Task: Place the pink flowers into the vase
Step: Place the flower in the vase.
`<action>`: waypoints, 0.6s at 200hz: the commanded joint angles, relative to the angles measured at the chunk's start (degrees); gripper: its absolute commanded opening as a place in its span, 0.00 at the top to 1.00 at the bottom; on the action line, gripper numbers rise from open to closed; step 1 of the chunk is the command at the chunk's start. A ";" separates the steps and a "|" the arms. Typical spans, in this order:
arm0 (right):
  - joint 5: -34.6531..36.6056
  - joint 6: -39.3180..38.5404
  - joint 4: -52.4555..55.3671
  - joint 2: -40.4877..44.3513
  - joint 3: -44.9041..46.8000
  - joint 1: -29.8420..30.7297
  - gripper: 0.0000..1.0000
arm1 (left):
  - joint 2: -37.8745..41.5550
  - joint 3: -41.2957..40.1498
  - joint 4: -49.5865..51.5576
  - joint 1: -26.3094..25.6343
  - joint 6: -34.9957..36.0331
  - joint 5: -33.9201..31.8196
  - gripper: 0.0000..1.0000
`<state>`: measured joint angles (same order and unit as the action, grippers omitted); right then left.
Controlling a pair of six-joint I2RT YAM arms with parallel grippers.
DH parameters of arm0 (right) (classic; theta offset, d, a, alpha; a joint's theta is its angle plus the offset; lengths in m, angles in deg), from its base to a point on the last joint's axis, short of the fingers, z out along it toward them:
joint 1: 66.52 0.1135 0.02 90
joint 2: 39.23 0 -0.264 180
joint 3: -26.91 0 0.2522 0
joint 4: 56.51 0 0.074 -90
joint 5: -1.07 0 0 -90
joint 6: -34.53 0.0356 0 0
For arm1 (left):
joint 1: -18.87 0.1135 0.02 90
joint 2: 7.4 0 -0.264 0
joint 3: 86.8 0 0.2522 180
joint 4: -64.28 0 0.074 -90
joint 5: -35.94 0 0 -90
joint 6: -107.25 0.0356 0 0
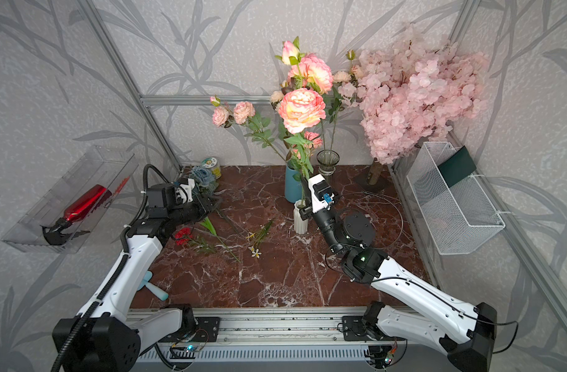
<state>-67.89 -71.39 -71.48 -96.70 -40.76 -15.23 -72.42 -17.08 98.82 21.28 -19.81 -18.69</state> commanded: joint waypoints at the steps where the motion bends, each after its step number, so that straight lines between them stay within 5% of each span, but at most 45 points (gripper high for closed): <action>1: -1.91 -1.39 -1.77 -0.52 -5.09 0.30 1.00 | 1.11 -0.50 -1.61 0.44 -0.47 1.41 0.58; 120: -1.10 2.21 8.82 -9.14 -13.55 -0.75 1.00 | 1.51 -0.59 -1.82 1.10 -0.52 1.98 0.58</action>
<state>-69.44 -70.34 -64.15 -105.68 -52.76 -15.65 -72.42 -17.28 98.10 21.87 -20.05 -17.55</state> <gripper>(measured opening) 0.068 0.423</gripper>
